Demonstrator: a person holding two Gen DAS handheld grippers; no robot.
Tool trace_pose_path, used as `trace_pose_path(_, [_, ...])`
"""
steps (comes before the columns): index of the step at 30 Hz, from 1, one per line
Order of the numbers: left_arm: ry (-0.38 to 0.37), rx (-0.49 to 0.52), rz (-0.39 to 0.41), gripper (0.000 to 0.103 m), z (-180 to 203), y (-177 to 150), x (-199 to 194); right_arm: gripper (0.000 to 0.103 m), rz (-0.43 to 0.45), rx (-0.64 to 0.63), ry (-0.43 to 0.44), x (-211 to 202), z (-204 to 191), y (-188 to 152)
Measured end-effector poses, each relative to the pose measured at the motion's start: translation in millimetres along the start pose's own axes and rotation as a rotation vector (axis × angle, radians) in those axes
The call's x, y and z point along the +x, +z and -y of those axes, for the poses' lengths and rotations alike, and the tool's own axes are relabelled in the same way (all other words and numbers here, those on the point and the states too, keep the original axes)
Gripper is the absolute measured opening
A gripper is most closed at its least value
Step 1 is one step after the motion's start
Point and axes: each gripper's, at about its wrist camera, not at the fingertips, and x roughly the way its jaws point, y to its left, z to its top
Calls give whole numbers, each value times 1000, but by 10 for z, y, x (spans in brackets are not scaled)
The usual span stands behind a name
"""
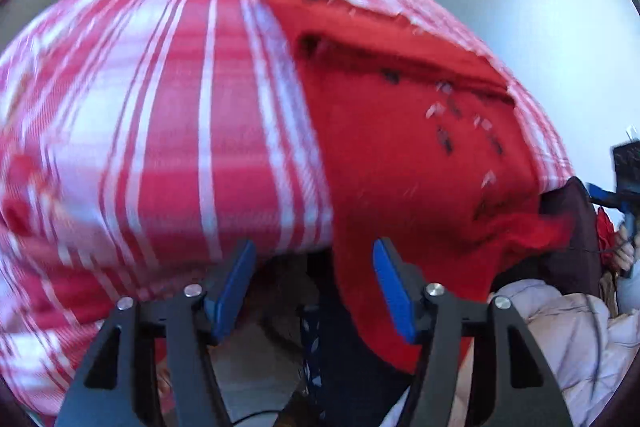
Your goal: Fold small clothes
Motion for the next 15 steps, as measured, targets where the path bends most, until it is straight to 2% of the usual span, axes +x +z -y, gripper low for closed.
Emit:
trace_pose_path(1, [-14, -26, -12, 64, -6, -24, 51, 72, 19, -27, 49, -67, -27, -45])
trace_pose_path(2, [-46, -58, -17, 64, -14, -63, 99, 72, 52, -42, 27, -118, -26, -60])
trace_pose_path(3, [-60, -69, -18, 64, 2, -87, 135, 72, 96, -44, -45, -156, 3, -64])
trace_pose_path(4, [-66, -72, -21, 64, 29, -116, 166, 72, 132, -26, -171, -163, 71, -69])
trace_pose_path(5, [-69, -67, -26, 64, 72, -148, 207, 72, 137, 10, -310, -115, 181, -100])
trace_pose_path(6, [-71, -56, -34, 64, 133, -194, 249, 71, 120, 40, -374, -16, 301, -145])
trace_pose_path(9, [-91, -46, -68, 64, 276, -304, 358, 64, 44, 93, -400, 331, 503, -326])
trace_pose_path(12, [-96, -44, -117, 64, 387, -396, 479, 64, -35, 98, -429, 673, 567, -500])
trace_pose_path(15, [-122, -42, -162, 64, 492, -485, 571, 64, -112, 81, -495, 908, 532, -641])
